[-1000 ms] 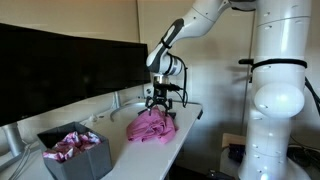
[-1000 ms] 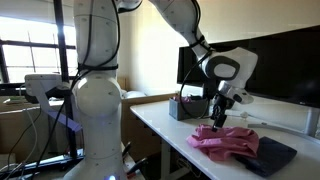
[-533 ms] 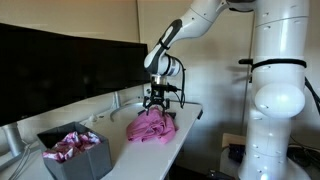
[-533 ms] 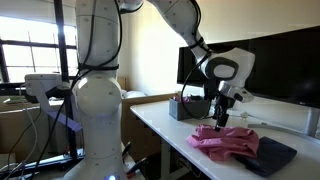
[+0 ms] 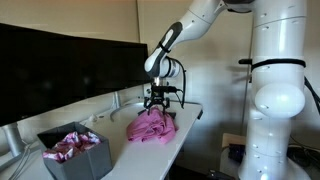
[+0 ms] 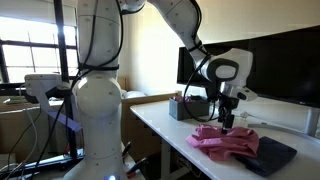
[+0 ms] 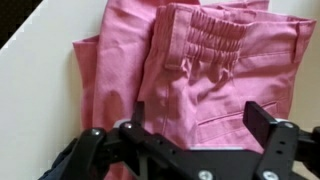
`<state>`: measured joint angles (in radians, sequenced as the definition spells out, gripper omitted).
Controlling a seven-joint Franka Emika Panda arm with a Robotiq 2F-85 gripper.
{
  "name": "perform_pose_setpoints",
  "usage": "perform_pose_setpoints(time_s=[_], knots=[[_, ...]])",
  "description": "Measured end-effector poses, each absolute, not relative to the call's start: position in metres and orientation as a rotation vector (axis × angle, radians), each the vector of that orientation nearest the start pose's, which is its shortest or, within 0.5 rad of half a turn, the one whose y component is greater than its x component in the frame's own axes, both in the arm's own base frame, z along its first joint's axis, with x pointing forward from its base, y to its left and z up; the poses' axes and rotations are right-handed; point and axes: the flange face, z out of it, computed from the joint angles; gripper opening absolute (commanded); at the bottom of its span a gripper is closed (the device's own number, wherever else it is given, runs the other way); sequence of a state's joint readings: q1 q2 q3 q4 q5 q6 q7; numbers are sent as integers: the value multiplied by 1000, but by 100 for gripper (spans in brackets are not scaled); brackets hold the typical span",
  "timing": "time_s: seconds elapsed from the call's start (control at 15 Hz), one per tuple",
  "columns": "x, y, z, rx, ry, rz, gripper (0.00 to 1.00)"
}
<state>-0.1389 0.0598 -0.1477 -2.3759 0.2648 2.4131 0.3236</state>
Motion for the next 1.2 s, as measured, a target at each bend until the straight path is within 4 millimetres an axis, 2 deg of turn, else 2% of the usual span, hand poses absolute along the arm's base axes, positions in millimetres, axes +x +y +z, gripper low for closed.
perform_pose_setpoints(time_s=[0.6, 1.2], knots=[[477, -147, 293, -2824, 1390, 41, 100], [468, -141, 288, -2827, 1399, 205, 100]])
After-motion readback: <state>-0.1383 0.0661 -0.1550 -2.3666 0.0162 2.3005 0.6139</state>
